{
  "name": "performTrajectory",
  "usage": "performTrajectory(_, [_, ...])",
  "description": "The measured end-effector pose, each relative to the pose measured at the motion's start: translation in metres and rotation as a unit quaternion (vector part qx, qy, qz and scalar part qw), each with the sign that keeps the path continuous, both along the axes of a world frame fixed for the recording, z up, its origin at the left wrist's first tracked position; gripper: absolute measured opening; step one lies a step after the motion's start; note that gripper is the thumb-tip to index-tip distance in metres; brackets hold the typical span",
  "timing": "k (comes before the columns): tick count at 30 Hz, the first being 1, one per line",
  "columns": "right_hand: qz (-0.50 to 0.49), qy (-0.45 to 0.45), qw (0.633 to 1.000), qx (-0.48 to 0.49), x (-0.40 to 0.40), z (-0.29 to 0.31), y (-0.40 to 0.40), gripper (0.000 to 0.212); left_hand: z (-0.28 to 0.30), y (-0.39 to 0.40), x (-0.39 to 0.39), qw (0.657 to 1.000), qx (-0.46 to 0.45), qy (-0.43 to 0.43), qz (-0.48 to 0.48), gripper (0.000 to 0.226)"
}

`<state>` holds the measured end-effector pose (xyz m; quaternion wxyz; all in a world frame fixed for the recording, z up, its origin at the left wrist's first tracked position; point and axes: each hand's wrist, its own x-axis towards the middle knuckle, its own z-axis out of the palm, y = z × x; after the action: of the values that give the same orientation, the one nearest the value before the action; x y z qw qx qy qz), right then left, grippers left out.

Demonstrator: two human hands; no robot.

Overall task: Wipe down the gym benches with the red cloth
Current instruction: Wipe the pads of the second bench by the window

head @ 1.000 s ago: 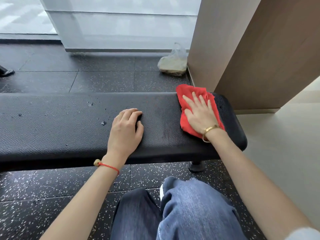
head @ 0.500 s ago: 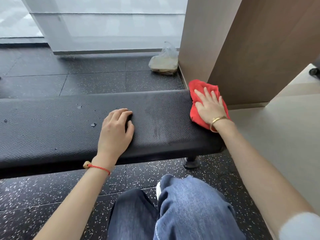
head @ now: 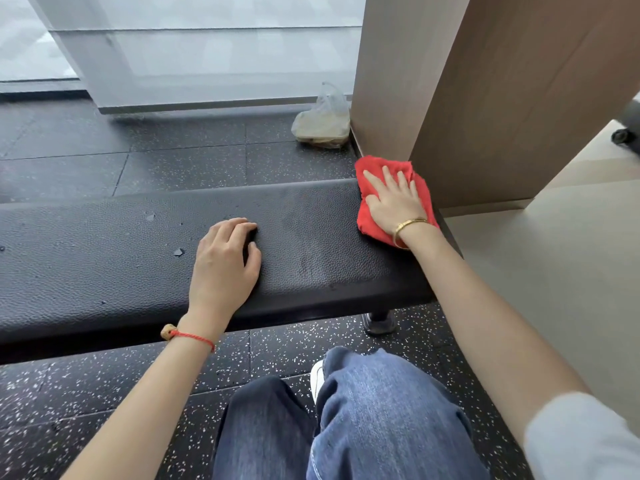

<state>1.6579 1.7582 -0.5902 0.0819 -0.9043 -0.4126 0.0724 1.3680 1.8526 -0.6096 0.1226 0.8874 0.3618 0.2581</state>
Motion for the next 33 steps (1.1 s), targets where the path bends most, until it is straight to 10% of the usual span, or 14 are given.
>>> performTrajectory(7, [0.118,-0.013,0.991,0.069,-0.068,-0.01,-0.065,0.056,0.0,0.003,-0.001,1.0,0.001,-0.002,-0.013,0.029])
performTrajectory(15, [-0.078,0.016,0.996,0.049,-0.012,-0.001,-0.083,0.054,-0.002,0.002,-0.002,1.0,0.005,-0.008,-0.011,0.029])
performTrajectory(22, [-0.008,-0.033,0.997,0.074,-0.053,-0.016,-0.119,0.057,-0.005,0.004,-0.001,1.0,0.011,-0.01,-0.011,0.029])
performTrajectory(33, [0.087,0.003,0.996,0.016,-0.059,0.0,0.017,0.057,-0.003,0.004,-0.002,1.0,0.002,-0.012,-0.009,0.029])
